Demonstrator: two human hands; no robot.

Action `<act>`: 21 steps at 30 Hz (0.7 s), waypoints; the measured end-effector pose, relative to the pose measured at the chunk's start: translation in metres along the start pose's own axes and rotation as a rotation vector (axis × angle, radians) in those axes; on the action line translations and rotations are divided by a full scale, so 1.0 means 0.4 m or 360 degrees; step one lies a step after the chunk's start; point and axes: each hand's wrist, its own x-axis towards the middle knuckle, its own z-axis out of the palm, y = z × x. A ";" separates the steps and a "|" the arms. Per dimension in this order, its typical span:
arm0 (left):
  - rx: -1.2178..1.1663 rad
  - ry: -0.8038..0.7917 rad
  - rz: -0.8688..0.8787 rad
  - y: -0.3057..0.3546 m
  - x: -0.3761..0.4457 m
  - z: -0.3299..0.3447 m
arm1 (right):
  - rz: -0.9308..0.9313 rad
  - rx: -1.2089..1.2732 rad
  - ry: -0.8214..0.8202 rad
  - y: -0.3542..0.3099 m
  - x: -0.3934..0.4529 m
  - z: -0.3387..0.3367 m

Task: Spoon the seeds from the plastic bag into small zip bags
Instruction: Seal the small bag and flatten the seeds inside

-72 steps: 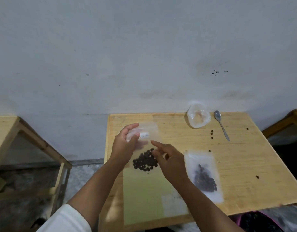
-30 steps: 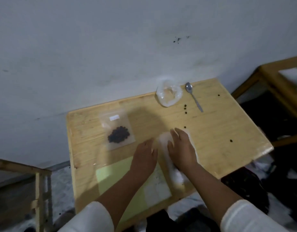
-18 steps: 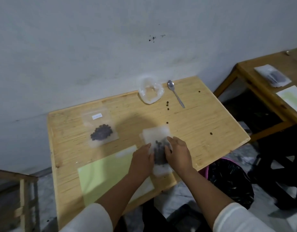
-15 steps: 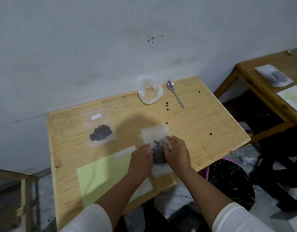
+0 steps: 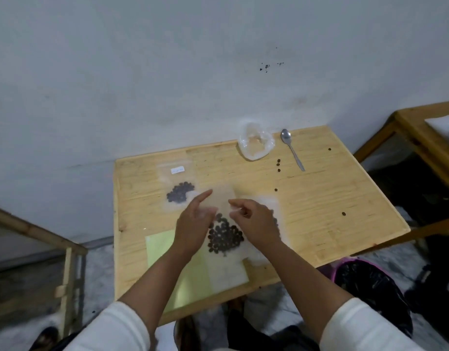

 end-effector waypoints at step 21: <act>-0.0272 0.0133 -0.0167 -0.136 -0.118 -0.194 | 0.0007 -0.1045 -0.0080 0.099 -0.011 0.142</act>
